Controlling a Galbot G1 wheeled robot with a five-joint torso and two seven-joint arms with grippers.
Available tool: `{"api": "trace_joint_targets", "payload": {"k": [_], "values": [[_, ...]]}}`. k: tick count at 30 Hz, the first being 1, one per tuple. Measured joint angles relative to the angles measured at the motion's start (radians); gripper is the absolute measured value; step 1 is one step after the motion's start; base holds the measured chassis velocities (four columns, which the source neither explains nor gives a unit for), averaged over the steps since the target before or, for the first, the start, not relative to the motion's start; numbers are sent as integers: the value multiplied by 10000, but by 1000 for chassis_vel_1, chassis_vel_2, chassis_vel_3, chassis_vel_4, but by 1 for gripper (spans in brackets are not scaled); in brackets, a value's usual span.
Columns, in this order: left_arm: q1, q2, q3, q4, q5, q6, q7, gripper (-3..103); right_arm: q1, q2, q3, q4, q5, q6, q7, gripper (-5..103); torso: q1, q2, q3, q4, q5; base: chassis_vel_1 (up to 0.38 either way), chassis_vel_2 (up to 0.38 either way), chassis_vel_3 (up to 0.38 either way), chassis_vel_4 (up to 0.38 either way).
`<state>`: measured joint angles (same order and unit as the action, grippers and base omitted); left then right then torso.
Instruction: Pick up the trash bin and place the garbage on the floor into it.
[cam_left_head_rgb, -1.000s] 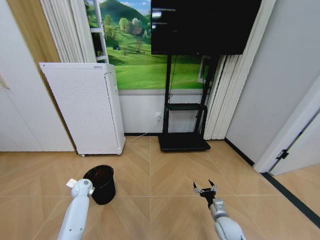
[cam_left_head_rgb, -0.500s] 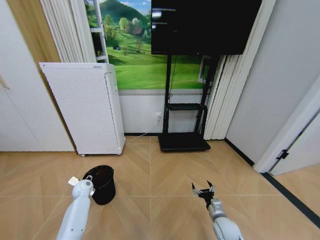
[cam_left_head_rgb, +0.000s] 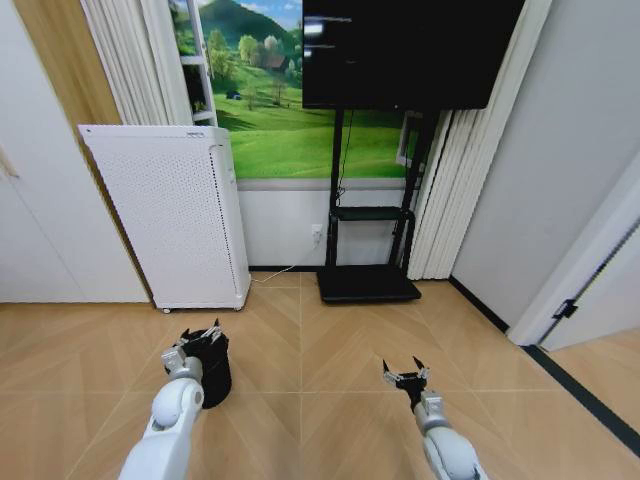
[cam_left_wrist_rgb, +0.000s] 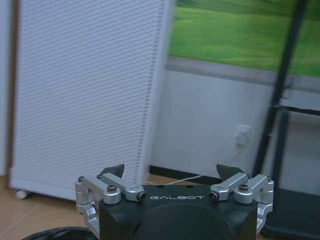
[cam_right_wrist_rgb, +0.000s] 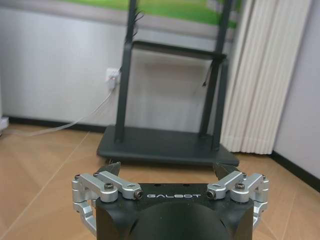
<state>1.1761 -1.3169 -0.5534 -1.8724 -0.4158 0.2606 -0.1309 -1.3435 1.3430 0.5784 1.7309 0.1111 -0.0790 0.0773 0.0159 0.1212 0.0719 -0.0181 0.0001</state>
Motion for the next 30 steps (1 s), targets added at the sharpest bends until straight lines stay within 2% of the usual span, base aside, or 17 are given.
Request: {"api": "trace_joint_targets", "payload": {"k": [6, 12, 15, 17, 22, 25, 30], "values": [[494, 187, 545, -926, 174, 456, 275, 100, 197, 568, 356, 717, 361, -315, 535, 100, 22, 123, 96, 1, -4, 0, 0, 0, 0], [606, 378, 608, -935, 345, 518, 451, 100, 239, 540, 410, 866, 582, -327, 553, 100, 61, 311, 246, 0, -2, 0, 0, 0, 0], [585, 443, 610, -905, 393, 556, 487, 100, 303, 465, 302, 773, 697, -111, 484, 100, 94, 437, 340, 0, -3, 0, 0, 0, 0], [547, 474, 613, -928, 317, 647, 331, 100, 455, 380, 131, 678, 954, 69, -3, 100, 124, 575, 448, 0, 1, 0, 0, 0, 0], [569, 580, 592, -1044, 92, 768, 201, 100, 805, 115, -84, 609, 1313, 86, -373, 100, 165, 733, 563, 0, 0, 0, 0, 0, 0], [588, 740, 527, -1100, -129, 860, 198, 100, 1131, -338, -306, 490, 1733, -33, -1017, 100, 210, 915, 702, 3, 0, 0, 0, 0, 0], [431, 1040, 638, -1075, -458, 994, 195, 100, 1194, -686, -383, 267, 2084, -88, -1319, 100, 255, 1089, 830, -2, 1, 0, 0, 0, 0]]}}
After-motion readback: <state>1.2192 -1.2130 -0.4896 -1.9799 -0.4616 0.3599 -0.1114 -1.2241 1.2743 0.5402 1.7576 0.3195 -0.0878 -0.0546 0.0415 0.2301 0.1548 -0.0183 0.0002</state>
